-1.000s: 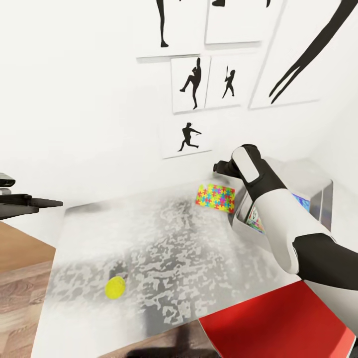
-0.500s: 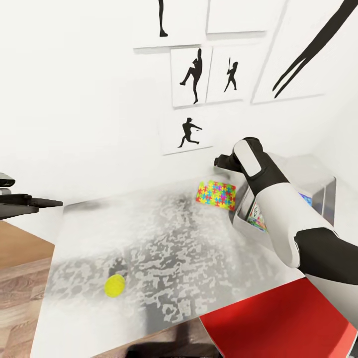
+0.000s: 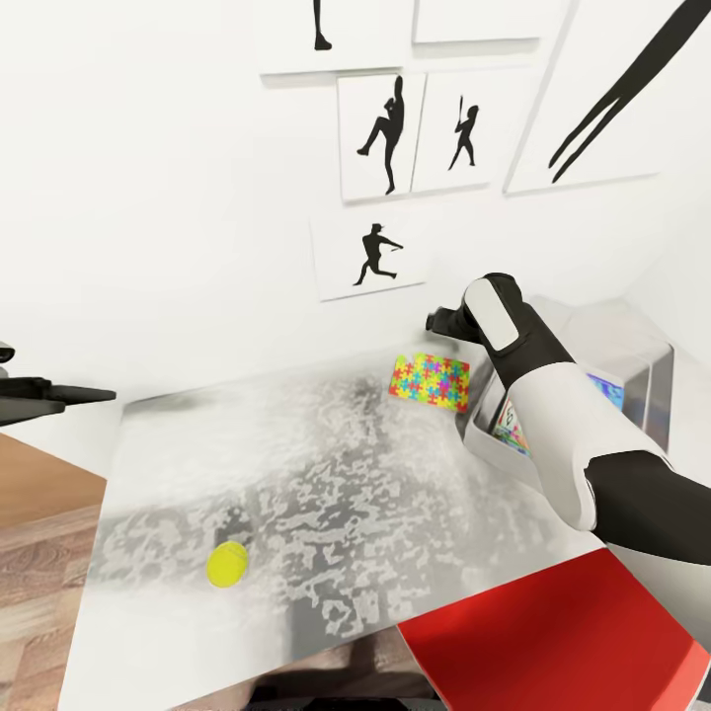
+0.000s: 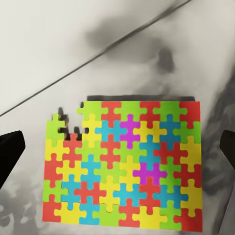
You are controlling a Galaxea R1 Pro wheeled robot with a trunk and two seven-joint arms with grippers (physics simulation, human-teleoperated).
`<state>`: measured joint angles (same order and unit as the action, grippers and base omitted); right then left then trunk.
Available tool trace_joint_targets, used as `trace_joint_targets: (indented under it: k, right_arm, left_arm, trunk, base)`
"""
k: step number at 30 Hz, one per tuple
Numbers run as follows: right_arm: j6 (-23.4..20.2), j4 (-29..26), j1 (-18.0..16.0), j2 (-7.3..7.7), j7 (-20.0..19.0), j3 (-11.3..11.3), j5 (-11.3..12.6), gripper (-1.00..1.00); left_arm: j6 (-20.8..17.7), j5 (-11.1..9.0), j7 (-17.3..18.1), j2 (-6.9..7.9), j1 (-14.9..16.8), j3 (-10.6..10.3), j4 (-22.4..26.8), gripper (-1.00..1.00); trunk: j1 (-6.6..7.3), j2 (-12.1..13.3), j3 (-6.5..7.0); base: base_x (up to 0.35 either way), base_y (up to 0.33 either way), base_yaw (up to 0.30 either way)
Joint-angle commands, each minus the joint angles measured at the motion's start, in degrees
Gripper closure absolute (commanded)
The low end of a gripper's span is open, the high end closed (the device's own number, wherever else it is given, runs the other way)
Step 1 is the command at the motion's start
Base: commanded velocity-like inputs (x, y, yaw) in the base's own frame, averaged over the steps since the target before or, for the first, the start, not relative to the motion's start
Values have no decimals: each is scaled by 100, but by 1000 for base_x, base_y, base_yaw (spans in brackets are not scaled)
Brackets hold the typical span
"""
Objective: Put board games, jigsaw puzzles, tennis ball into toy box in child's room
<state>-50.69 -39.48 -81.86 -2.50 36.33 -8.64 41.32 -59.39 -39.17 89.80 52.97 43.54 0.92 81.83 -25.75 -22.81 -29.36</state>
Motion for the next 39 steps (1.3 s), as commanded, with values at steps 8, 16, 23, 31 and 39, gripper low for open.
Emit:
trace_joint_targets:
  k: [8,16,23,31,39]
  right_arm:
    - [-3,1,-6,4,59,-16,60,-100]
    - [-3,1,-16,17,59,-15,60,-100]
    - [-3,1,-41,21,59,-11,57,-100]
    - [-3,1,-70,22,59,-11,53,-100]
    - [-3,1,-152,22,59,-11,51,-100]
  left_arm:
    - [-61,-10,20,3,5,40,0,-100]
    - [-61,-8,20,9,5,160,0,-100]
    - [-61,-4,20,11,5,295,0,-100]
    - [-61,-3,20,12,5,323,0,-100]
    - [-61,-2,20,12,5,322,0,-100]
  trunk:
    - [-3,-11,-84]
    - [-3,-11,-158]
    - [-3,-11,-223]
    - [-3,-11,-298]
    - [-3,-11,-373]
  base:
    - [0,0,0]
    - [0,0,0]
    - [0,0,0]
    - [0,0,0]
    - [0,0,0]
